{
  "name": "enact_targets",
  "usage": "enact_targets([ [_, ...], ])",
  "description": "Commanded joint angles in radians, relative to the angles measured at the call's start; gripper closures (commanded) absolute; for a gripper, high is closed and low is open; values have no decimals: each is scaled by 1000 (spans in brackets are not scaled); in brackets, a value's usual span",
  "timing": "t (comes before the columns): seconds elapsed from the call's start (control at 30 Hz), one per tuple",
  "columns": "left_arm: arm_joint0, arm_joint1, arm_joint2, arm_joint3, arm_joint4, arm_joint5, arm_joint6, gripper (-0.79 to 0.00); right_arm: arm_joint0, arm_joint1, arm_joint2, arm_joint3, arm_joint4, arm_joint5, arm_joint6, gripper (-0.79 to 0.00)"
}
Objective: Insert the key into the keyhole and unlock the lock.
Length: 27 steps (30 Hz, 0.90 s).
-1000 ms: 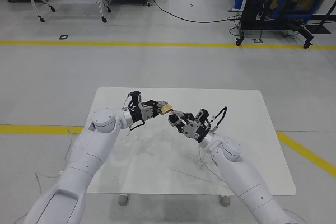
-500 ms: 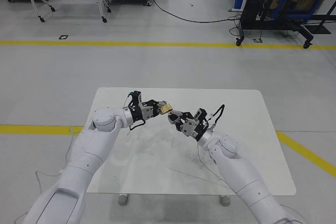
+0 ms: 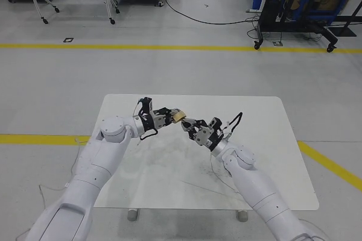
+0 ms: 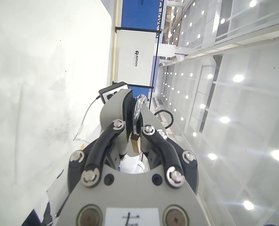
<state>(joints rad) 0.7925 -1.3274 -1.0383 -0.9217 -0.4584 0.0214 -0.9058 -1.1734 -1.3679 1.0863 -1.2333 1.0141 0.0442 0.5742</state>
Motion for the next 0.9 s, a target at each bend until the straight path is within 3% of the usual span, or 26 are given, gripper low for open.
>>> enact_targets([
  [0.0,6,1,0,-12,17,-15,23,0,-2,-4,2,5,36,0,11,0],
  [0.3,50,11,-23,-92,104,-89,151,0,10,-11,34,76,238,138,170,0],
  [0.6,99,20,-51,-168,130,-93,200,0,29,-12,39,109,252,196,210,0],
  [0.63,102,21,-53,-172,131,-92,202,0,31,-12,39,109,238,193,206,-52],
  [0.73,110,22,-61,-181,120,-85,204,0,29,-9,40,96,178,152,168,-332],
  [0.87,116,23,-67,-188,109,-72,198,0,7,-6,54,61,140,111,120,-425],
])
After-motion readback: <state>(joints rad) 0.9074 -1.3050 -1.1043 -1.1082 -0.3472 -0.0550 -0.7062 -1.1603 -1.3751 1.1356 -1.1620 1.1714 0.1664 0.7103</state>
